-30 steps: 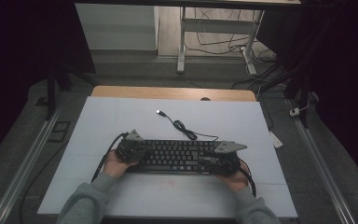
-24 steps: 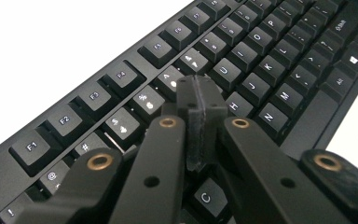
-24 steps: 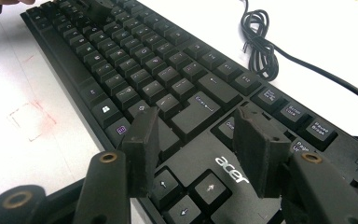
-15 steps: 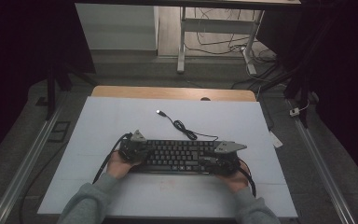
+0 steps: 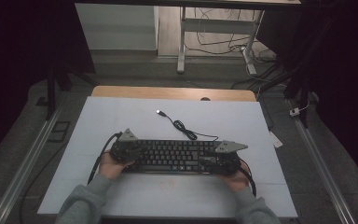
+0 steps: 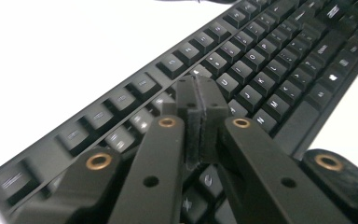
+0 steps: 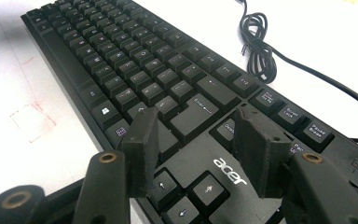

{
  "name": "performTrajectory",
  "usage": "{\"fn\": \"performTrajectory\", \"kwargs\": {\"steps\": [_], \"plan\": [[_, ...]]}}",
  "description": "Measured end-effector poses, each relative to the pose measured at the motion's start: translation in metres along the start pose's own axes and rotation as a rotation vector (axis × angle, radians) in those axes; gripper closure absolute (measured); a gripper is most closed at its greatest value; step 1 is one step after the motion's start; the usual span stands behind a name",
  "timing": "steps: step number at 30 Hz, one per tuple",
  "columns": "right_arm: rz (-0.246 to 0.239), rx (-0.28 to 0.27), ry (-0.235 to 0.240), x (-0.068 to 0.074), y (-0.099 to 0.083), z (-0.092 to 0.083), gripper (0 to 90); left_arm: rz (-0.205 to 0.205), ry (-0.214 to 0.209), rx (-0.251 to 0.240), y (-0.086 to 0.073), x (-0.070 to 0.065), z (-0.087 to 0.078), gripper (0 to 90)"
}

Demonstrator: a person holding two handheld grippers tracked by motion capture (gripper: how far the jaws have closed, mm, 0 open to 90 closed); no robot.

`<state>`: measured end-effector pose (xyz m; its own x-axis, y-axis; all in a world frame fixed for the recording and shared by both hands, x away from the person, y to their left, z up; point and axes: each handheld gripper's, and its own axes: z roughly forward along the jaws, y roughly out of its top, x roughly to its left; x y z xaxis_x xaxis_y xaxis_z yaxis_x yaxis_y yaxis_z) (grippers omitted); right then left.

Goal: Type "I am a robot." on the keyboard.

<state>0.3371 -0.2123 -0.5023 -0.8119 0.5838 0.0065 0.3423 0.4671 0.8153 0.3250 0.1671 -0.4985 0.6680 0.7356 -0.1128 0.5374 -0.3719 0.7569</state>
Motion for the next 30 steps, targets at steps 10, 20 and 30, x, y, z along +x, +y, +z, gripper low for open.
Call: {"fn": "performTrajectory", "kwargs": {"steps": [10,20,30], "plan": [[-0.005,-0.003,-0.004,-0.001,0.001,0.000,50.7,-0.064,0.004,-0.026,-0.019,0.007,-0.028,50.0],[-0.006,-0.017,0.008,0.001,0.003,0.001,50.4,-0.106,0.034,-0.031,-0.037,0.012,-0.045,37.9],[-0.014,-0.029,0.024,0.005,0.011,0.007,50.4,-0.114,0.041,-0.016,-0.045,0.014,-0.047,34.8]]}}
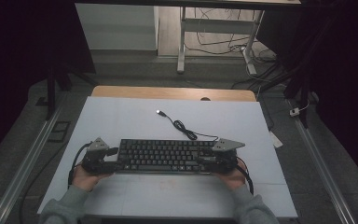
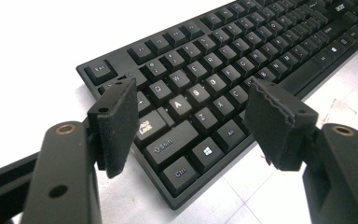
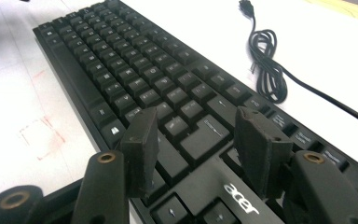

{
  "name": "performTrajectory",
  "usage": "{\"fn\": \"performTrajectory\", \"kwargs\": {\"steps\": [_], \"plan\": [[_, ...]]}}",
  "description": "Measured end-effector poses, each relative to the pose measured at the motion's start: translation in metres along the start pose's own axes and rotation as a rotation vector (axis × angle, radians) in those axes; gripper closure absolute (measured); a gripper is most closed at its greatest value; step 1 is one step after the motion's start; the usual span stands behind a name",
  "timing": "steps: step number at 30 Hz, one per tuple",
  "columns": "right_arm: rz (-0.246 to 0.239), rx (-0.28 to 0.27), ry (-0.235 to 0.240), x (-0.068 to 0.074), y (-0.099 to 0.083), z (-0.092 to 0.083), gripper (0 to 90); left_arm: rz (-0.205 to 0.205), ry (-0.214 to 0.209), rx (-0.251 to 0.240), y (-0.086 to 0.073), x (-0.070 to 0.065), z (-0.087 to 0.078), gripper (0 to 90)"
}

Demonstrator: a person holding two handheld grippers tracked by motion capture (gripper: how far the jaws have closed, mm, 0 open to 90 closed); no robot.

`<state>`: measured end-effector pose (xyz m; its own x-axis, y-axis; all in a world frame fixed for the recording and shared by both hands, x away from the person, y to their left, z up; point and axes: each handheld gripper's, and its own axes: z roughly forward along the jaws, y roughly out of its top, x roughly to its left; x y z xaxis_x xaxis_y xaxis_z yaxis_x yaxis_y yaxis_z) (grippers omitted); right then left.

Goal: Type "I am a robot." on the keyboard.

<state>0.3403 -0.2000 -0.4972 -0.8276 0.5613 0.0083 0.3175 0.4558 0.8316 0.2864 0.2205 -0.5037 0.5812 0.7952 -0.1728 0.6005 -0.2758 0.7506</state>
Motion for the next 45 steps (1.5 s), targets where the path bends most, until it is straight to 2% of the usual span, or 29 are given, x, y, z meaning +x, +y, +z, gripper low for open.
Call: {"fn": "performTrajectory", "kwargs": {"steps": [9,16,20,23,27,35,40,45], "plan": [[-0.004,-0.008,0.010,0.004,0.006,0.005,51.6,0.006,0.000,0.010,-0.001,0.000,0.002,34.5],[0.000,-0.010,0.025,0.008,0.018,0.013,57.3,0.006,0.001,0.015,-0.001,0.000,0.003,34.4],[0.004,0.010,0.030,0.010,0.023,0.019,68.2,0.006,0.002,0.015,-0.001,0.000,0.003,34.4],[0.016,0.031,0.054,0.011,0.024,0.025,78.6,0.006,0.001,0.017,-0.001,0.000,0.004,34.4],[0.008,0.071,0.084,0.014,0.027,0.035,89.9,0.007,-0.001,0.022,-0.002,0.000,0.005,34.2],[-0.026,0.132,0.141,0.028,0.032,0.058,90.0,0.005,0.001,0.024,-0.002,0.000,0.006,33.7],[-0.036,0.166,0.151,0.032,0.030,0.067,90.0,0.005,-0.002,0.030,-0.002,0.000,0.006,33.2],[-0.032,0.171,0.150,0.033,0.028,0.070,90.0,0.006,-0.001,0.032,-0.002,0.000,0.007,33.0]]}}
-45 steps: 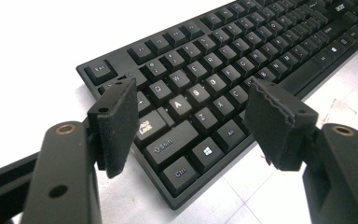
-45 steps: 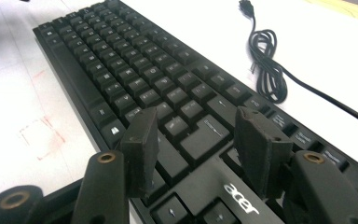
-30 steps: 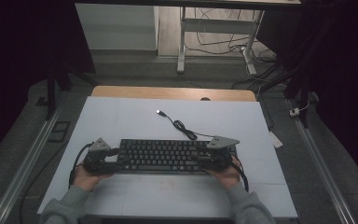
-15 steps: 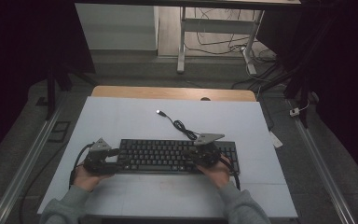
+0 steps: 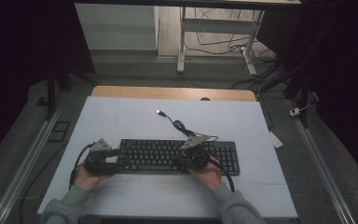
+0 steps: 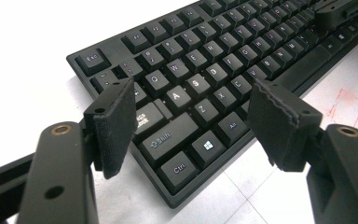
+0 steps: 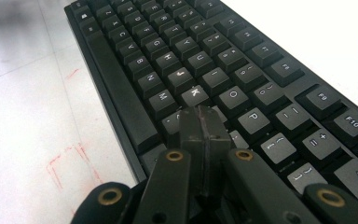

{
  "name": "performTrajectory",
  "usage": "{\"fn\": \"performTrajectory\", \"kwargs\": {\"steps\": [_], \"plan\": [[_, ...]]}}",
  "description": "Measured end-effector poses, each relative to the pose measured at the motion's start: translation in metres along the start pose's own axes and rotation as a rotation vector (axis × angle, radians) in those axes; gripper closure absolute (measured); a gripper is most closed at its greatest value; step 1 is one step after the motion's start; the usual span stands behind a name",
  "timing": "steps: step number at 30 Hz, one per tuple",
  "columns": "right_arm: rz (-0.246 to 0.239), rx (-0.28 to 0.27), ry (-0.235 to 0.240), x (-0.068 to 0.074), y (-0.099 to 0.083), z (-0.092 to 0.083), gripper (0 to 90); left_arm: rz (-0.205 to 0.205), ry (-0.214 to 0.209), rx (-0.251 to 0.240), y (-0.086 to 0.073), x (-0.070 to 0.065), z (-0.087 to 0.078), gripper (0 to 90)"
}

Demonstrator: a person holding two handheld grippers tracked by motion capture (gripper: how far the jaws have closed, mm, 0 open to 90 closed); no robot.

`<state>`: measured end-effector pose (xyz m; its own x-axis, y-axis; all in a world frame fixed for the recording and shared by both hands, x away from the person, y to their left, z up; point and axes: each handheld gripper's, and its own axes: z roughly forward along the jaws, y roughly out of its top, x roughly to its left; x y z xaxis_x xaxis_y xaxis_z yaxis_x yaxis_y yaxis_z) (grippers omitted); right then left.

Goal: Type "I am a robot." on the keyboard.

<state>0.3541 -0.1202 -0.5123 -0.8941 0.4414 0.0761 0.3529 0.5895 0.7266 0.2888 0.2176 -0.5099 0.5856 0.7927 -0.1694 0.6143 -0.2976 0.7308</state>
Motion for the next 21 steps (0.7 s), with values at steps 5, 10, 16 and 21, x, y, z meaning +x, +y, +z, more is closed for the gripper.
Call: {"fn": "performTrajectory", "kwargs": {"steps": [5,10,16,21], "plan": [[-0.005,0.012,-0.011,0.001,-0.001,0.004,90.0,0.001,-0.001,0.003,0.000,0.000,0.001,32.9],[-0.019,0.001,-0.026,0.002,-0.001,0.002,90.0,0.004,-0.001,0.003,0.000,-0.001,0.001,32.8],[-0.009,-0.085,-0.060,-0.003,-0.001,-0.017,90.0,0.002,0.001,0.003,-0.001,0.000,0.000,32.9],[0.032,-0.119,-0.138,-0.010,-0.010,-0.031,65.1,0.007,0.001,0.003,0.000,-0.001,0.001,32.8]]}}
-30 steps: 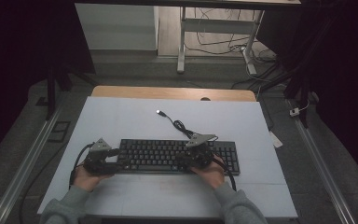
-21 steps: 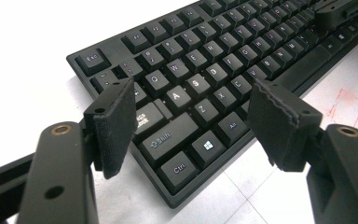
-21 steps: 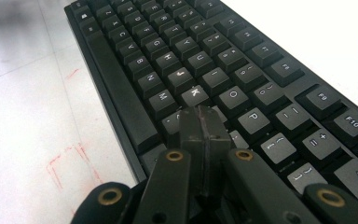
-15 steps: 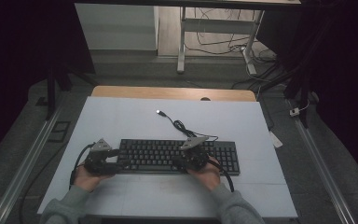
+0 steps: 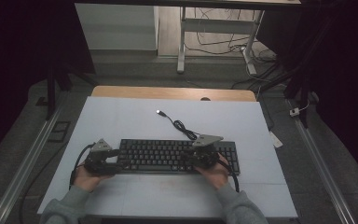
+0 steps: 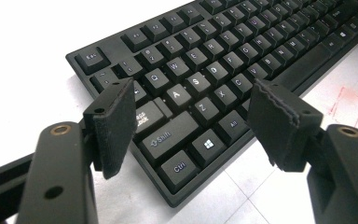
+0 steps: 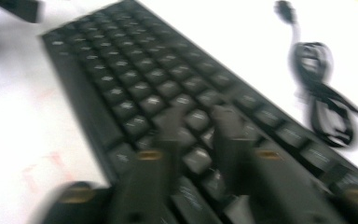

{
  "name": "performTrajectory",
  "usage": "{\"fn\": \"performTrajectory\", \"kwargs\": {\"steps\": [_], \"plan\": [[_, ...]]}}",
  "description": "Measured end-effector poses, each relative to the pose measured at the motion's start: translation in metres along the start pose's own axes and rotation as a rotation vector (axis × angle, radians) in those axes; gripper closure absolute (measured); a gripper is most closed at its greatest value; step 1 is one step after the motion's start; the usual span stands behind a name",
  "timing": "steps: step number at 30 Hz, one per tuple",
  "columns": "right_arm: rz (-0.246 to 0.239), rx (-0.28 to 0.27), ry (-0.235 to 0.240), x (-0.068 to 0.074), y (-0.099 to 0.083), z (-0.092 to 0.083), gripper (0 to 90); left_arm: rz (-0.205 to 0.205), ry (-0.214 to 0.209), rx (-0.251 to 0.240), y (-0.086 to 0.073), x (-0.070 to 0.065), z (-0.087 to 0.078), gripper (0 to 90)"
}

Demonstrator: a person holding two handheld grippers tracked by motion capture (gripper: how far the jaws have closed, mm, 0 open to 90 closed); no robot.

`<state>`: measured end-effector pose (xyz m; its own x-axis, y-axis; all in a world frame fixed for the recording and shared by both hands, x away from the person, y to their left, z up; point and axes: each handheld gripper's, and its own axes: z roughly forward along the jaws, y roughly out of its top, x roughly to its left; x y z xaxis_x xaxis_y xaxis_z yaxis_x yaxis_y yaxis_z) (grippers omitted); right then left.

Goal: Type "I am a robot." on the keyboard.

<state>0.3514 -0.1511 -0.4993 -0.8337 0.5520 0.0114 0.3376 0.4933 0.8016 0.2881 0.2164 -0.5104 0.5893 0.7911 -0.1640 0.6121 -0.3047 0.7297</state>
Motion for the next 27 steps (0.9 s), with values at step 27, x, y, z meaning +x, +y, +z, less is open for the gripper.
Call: {"fn": "performTrajectory", "kwargs": {"steps": [27], "plan": [[0.104,-0.080,-0.155,-0.056,-0.073,-0.108,45.6,-0.001,-0.001,0.005,-0.009,-0.003,-0.004,32.2]]}}
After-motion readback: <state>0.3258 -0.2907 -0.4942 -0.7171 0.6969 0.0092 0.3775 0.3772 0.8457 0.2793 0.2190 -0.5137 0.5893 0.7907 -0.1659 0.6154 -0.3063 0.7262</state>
